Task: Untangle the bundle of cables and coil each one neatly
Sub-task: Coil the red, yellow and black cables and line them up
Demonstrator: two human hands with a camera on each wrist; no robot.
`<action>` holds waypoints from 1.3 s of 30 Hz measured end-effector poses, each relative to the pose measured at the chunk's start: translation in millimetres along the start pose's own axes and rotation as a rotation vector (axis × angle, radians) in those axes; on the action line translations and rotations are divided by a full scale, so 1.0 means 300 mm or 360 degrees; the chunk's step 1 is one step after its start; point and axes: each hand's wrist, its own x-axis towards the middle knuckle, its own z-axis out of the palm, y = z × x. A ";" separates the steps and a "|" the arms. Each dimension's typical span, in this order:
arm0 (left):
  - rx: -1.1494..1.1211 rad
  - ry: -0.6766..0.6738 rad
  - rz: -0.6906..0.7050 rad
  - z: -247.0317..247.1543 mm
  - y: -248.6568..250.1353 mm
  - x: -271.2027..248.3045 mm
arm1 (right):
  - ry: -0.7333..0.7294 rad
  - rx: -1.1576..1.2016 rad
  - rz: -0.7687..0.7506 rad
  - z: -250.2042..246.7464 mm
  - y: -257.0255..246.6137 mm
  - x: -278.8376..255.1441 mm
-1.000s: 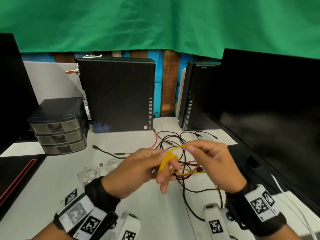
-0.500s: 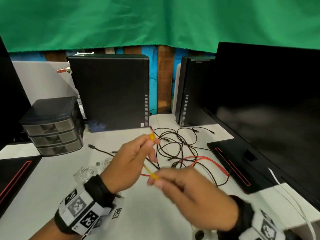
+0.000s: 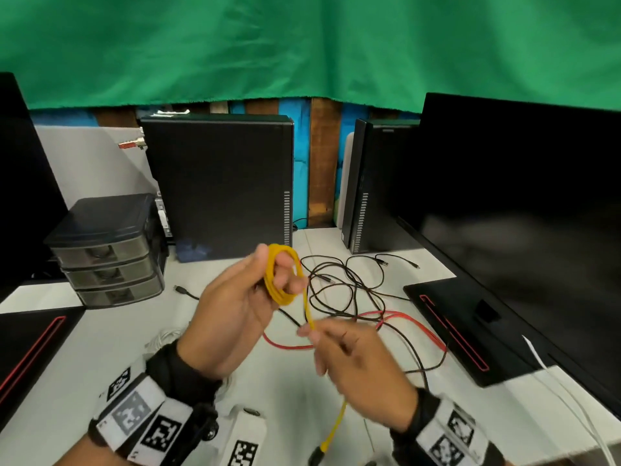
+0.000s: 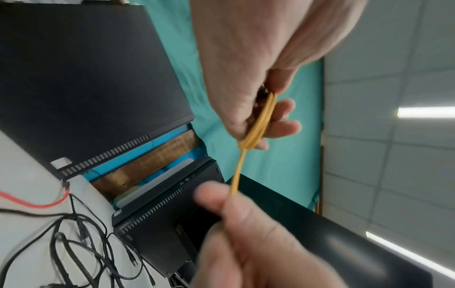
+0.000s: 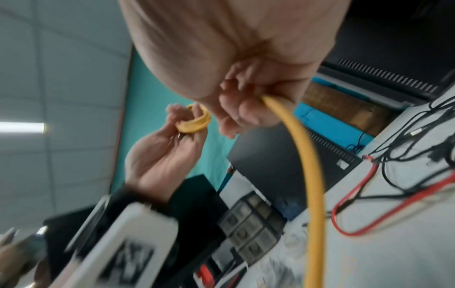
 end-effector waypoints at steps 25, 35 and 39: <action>0.0427 -0.0499 -0.0295 0.014 -0.074 -0.035 | 0.0307 0.0240 -0.0326 -0.052 -0.137 -0.003; 0.0801 -0.0564 0.0090 0.016 -0.071 -0.044 | 0.0001 0.0148 -0.0334 -0.127 -0.165 -0.004; 0.0700 -0.0473 -0.0100 -0.011 -0.074 -0.026 | -0.0115 0.0003 -0.0217 -0.130 -0.161 -0.003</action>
